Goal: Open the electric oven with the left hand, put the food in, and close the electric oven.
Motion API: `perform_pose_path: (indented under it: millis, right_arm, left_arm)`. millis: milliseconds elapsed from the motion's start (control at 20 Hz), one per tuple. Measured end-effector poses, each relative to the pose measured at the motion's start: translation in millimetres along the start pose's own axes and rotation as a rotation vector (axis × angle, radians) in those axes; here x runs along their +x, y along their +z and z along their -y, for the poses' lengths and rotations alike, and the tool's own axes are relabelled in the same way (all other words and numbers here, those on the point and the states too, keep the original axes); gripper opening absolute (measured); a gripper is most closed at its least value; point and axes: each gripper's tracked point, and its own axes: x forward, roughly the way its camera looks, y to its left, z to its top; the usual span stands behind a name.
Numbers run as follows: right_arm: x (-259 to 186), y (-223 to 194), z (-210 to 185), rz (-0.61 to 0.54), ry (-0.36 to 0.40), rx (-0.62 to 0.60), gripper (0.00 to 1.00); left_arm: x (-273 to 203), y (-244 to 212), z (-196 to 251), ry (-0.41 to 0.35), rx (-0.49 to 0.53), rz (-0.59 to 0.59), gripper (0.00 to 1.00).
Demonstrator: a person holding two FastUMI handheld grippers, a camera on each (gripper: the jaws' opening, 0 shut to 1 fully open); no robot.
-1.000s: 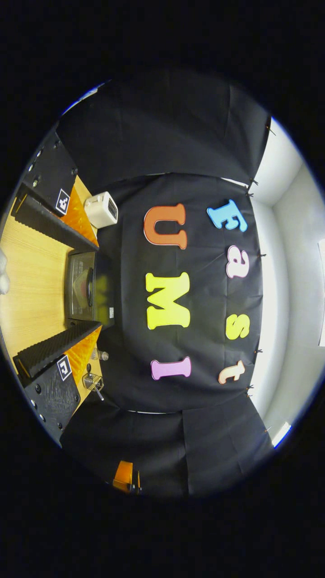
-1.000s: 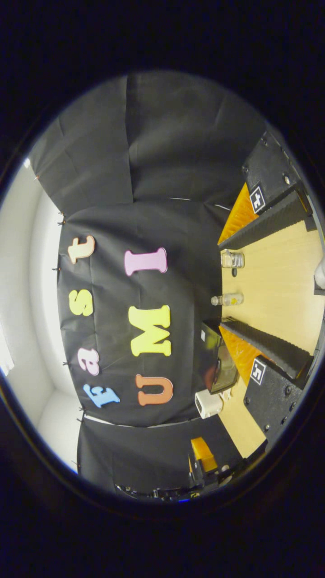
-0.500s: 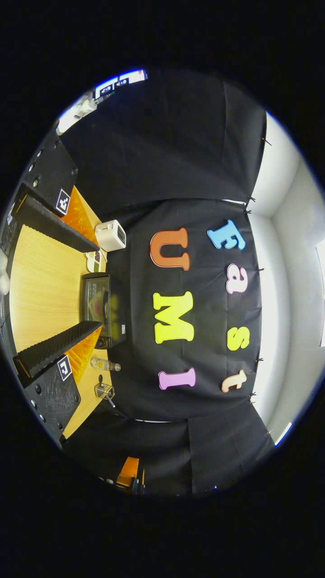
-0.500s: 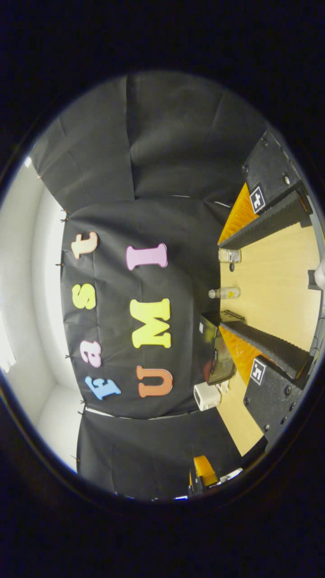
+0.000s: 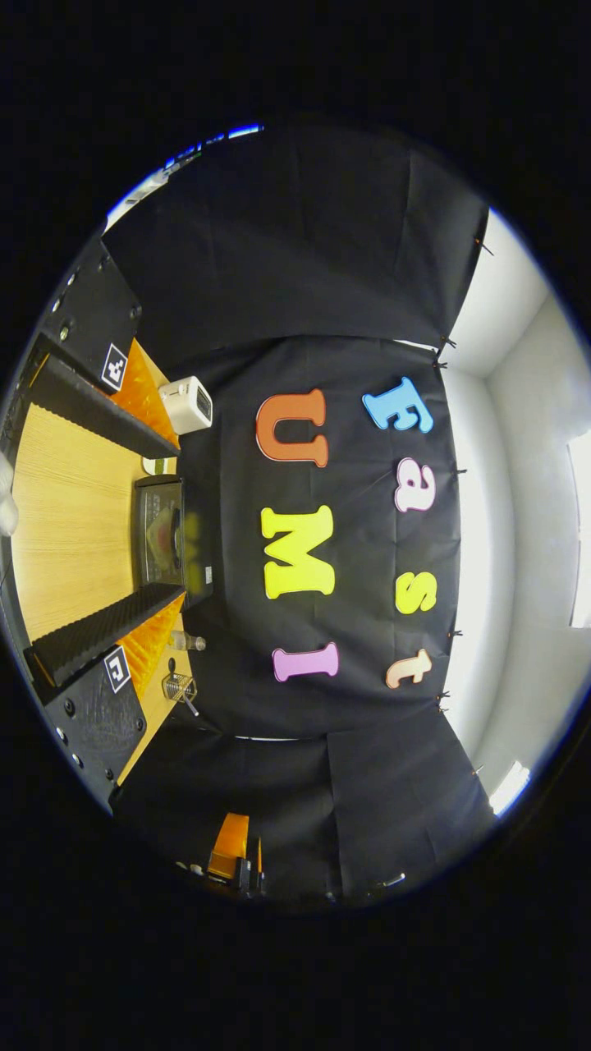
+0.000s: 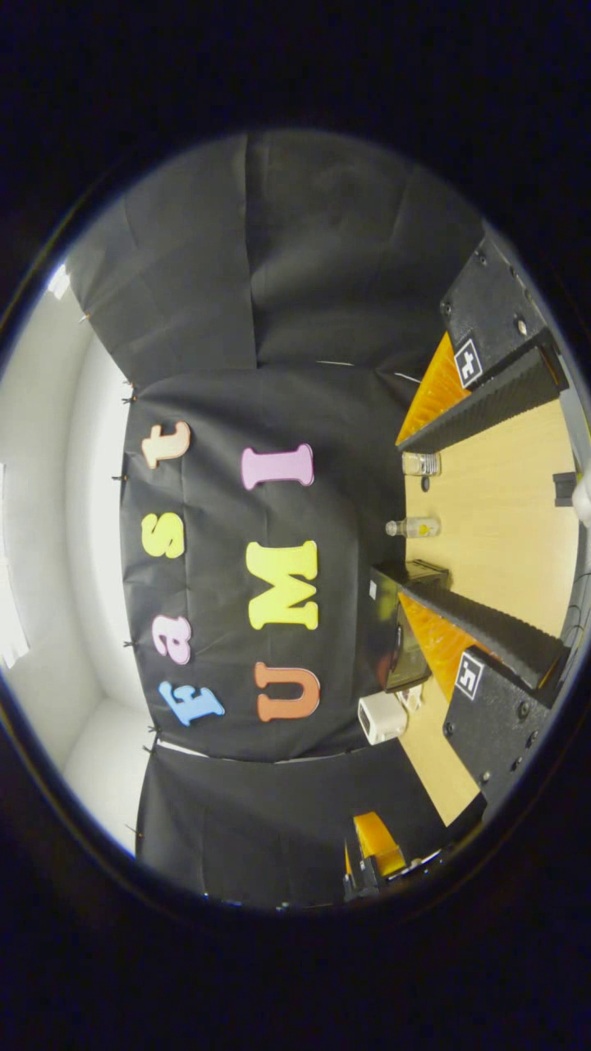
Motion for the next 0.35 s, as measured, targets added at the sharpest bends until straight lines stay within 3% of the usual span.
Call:
perform_pose_path:
  millis: [250,350]
  right_arm:
    - [-12,6,-21,0.026,-0.030,-0.019,0.97]
    - [-20,1,-28,0.026,-0.049,-0.022,0.97]
  left_arm:
    - [-3,-2,-23,-0.013,0.020,0.027,1.00]
    - [-5,-5,-29,-0.025,0.017,0.033,0.96]
